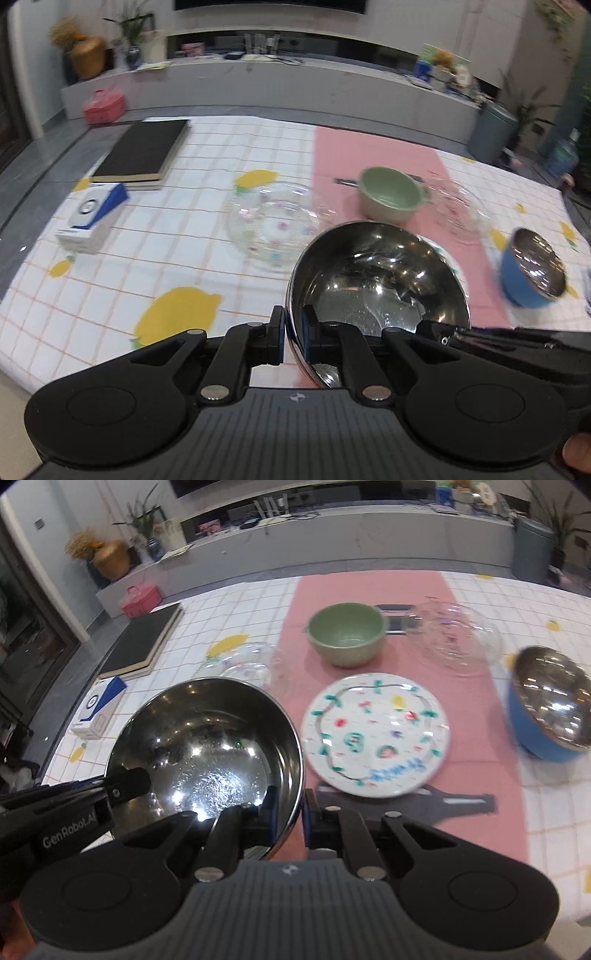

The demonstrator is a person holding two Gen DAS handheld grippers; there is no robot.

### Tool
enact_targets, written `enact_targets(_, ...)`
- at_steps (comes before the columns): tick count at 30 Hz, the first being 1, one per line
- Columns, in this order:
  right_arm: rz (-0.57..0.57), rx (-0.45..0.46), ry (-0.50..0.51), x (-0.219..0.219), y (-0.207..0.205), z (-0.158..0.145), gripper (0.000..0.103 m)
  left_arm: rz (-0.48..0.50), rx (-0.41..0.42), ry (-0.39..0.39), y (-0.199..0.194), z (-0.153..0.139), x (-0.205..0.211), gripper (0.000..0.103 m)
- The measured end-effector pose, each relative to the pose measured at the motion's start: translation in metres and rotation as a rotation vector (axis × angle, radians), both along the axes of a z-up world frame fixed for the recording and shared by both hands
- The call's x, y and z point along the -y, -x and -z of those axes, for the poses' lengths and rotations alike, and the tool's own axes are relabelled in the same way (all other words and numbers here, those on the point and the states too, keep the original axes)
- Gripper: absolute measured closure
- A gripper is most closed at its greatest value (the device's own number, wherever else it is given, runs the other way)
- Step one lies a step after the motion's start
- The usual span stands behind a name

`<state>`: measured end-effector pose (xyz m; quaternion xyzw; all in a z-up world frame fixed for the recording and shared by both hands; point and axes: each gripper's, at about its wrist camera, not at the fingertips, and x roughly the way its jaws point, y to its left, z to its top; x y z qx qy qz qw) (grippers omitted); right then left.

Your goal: Organize plates and bowls

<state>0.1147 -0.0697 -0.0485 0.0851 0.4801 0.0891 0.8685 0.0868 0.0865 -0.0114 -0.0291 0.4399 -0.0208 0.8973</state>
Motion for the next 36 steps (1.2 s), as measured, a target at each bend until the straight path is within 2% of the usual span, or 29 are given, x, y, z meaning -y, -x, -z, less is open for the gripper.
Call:
enact_targets(7, 0.042, -0.091, -0.027, 0.024, 0.003, 0.014, 0.092, 0.064, -0.094, 0.017, -0.006, 0.023, 0.012, 0.092)
enact_targets(15, 0.015, -0.137, -0.016, 0.015, -0.003, 0.034, 0.092, 0.060, -0.149, -0.004, -0.011, 0.041, 0.011, 0.092)
enact_targets(22, 0.016, -0.139, 0.000, 0.008, -0.004, 0.044, 0.092, 0.061, -0.186, -0.053, -0.013, 0.050, 0.013, 0.091)
enact_targets(27, 0.017, -0.146, -0.006, 0.009, -0.006, 0.048, 0.092, 0.063, -0.192, -0.054, -0.013, 0.052, 0.014, 0.090)
enact_targets(34, 0.007, -0.105, 0.014, 0.002, -0.009, 0.050, 0.092, 0.062, -0.189, -0.091, -0.017, 0.058, 0.016, 0.090)
enact_targets(36, 0.003, -0.100, 0.006, 0.002, -0.010, 0.050, 0.091, 0.059, -0.196, -0.085, -0.019, 0.060, 0.014, 0.085)
